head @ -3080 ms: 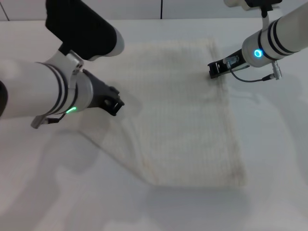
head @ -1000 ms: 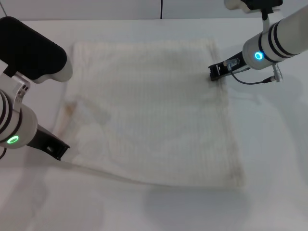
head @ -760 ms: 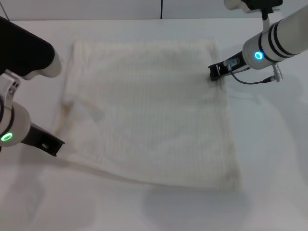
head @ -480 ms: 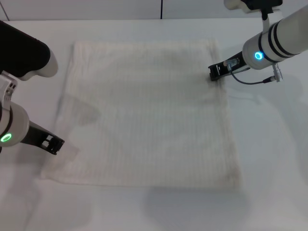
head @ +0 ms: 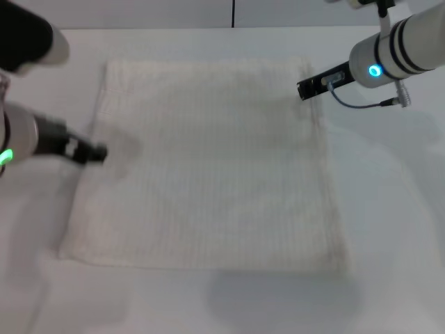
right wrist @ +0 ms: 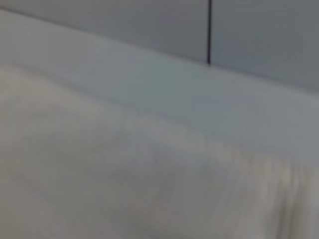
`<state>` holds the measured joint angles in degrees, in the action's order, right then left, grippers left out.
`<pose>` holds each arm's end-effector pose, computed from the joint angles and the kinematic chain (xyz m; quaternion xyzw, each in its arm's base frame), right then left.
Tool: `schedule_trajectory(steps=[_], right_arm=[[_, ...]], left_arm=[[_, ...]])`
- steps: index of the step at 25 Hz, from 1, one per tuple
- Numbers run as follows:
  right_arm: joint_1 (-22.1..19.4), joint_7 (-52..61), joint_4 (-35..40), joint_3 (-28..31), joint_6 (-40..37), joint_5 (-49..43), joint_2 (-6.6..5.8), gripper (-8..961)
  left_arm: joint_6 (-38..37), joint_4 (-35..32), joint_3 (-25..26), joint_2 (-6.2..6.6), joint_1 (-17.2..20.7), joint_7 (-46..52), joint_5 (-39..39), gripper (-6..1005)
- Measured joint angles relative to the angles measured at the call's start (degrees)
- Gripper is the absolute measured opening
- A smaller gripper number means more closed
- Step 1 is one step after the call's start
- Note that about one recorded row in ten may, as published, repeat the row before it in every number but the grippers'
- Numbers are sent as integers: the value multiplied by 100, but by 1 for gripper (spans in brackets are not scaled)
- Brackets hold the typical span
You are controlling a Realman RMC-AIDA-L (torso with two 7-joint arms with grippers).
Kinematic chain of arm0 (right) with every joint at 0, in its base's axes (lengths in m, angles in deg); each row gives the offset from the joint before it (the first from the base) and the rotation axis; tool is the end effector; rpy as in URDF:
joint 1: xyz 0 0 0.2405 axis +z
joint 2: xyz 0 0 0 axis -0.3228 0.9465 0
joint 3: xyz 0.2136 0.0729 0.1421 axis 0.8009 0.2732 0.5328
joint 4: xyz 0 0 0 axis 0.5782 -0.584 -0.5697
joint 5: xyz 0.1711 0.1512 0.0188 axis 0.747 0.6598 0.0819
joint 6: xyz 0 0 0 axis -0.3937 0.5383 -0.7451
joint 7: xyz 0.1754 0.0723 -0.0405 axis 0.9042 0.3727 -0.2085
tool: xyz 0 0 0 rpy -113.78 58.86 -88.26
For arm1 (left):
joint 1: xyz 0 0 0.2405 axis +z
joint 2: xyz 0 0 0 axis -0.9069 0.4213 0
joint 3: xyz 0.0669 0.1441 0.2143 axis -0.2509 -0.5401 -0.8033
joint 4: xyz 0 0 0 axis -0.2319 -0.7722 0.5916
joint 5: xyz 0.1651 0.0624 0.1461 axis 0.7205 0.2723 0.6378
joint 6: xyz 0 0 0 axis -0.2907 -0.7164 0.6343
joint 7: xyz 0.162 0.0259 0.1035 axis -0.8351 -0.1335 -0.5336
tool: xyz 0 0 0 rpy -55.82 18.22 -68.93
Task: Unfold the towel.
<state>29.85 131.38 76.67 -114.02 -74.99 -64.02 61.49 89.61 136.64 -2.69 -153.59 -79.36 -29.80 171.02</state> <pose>0.2214 0.4979 -0.0864 -0.8520 0.4168 -0.0382 0.3147 -0.2138 0.3588 -0.0176 -0.8499 -0.3344 0.1574 0.3756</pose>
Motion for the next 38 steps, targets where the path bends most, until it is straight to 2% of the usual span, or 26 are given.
schedule_trajectory(steps=[1,2,3,5,6,7,8,9,10,11,12,13,14,15,16,17,19,20,22,23,24,25,27,28,32,38], right_arm=[[-173,13,347,-180,12,67,9,47],[-658,45,1241,-628,137,293,12,47],[-658,45,1241,-628,137,293,12,48],[-1235,48,2184,-1119,469,413,3,48],[-1455,45,2499,-1298,644,429,3,48],[-2138,-46,3327,-1876,1340,417,1,49],[-2138,-46,3327,-1876,1340,417,1,49],[-2853,-326,3940,-2498,2430,390,4,49],[-2853,-326,3940,-2498,2430,390,4,49],[-3153,-490,4115,-2776,2955,385,8,50],[-3728,-873,4219,-3497,4597,381,15,50],[-3728,-873,4219,-3497,4597,381,15,50],[-4053,-1000,4071,-3962,5732,379,16,50],[-4053,-1000,4071,-3962,5732,379,16,51],[-4174,-997,3895,-4167,6360,380,15,51],[-4275,-821,3272,-4582,7622,385,6,51],[-4300,-537,2476,-5006,9042,398,-4,52],[-4300,-537,2476,-5006,9042,398,-4,52],[-4270,50,1041,-5543,11207,437,9,53],[-4270,50,1041,-5543,11207,437,9,53],[-4266,237,636,-5666,11751,497,16,53],[-4265,472,273,-5774,12263,663,21,53],[-4317,1144,-503,-6074,13198,1549,25,54],[-4317,1144,-503,-6074,13198,1549,25,54],[-4505,1692,-1226,-6223,13628,3037,36,55],[-4566,1710,-1574,-6281,13603,3796,45,57]], left_arm=[[-531,-6,48,10,82,-189,0,556],[-1766,-19,135,-40,364,-700,0,603],[-1766,-19,135,-40,364,-700,0,650],[-2359,-19,149,-79,526,-893,-2,714],[-3290,-27,155,-124,797,-1108,-1,731],[-5157,-162,46,-135,1291,-1311,-7,748],[-5675,-262,24,-139,1411,-1334,-9,765],[-6722,-514,-3,-150,1623,-1361,-17,782],[-6722,-514,-3,-150,1623,-1361,-17,782],[-7335,-710,-13,-156,1733,-1360,-20,782],[-8807,-1267,-53,-167,1917,-1312,-80,782],[-8807,-1267,-53,-167,1917,-1312,-80,782],[-9442,-1606,-83,-169,1987,-1250,-173,782],[-9976,-1891,-112,-167,2022,-1194,-289,782],[-10559,-2220,-146,-158,2052,-1129,-445,782],[-11545,-2957,-243,-152,2041,-1028,-652,782],[-12076,-3388,-293,-153,1999,-948,-697,782],[-12375,-3690,-329,-156,1974,-895,-712,782],[-13300,-4582,-415,-157,1882,-376,-722,782],[-13300,-4582,-415,-157,1882,-376,-722,782],[-13659,-5121,-404,-155,1807,172,-722,782],[-13659,-5121,-404,-155,1807,172,-722,782],[-14105,-6082,-340,-150,1531,826,-725,782],[-14105,-6082,-340,-150,1531,826,-725,782],[-14971,-8016,-184,-179,828,1327,-751,782],[-15049,-8562,-176,-171,605,1501,-809,782]])
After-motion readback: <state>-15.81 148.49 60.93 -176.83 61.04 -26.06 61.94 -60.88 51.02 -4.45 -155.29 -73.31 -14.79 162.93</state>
